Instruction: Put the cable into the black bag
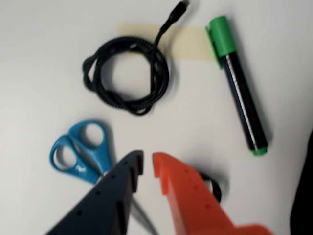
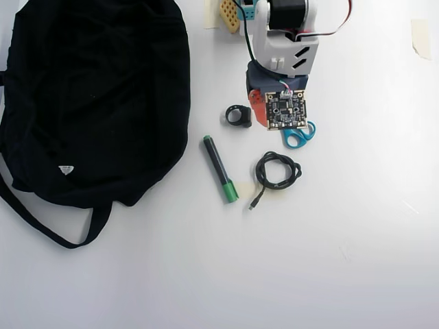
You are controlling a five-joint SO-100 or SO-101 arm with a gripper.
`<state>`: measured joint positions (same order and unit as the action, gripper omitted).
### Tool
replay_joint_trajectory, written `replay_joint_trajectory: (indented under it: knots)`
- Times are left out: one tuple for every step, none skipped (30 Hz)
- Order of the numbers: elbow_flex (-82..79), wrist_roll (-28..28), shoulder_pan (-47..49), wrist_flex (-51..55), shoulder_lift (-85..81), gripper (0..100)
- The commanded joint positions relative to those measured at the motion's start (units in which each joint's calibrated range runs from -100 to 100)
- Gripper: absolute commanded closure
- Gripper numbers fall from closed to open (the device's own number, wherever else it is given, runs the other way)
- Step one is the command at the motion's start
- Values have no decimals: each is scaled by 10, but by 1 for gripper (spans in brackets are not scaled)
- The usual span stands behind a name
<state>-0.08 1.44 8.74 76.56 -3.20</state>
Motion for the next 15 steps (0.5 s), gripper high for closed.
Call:
replay_joint_trajectory:
  knots:
    - [-2, 1, -16, -47, 8, 97]
    - [3, 1, -19, -49, 20, 97]
    - [5, 2, -22, -51, 33, 97]
    - [10, 3, -25, -55, 47, 97]
    - [18, 9, -26, -59, 62, 97]
    - [30, 12, -27, -59, 77, 96]
    - [44, 13, -28, -59, 92, 94]
    - [59, 13, -28, -57, 107, 93]
    - [76, 14, -28, -53, 123, 92]
    - [94, 15, -28, -50, 138, 91]
    - [111, 15, -28, -45, 152, 90]
    - [129, 15, -28, -38, 166, 90]
    - [146, 15, -27, -32, 180, 90]
    - [163, 16, -25, -27, 195, 89]
    - [181, 16, -25, -22, 211, 88]
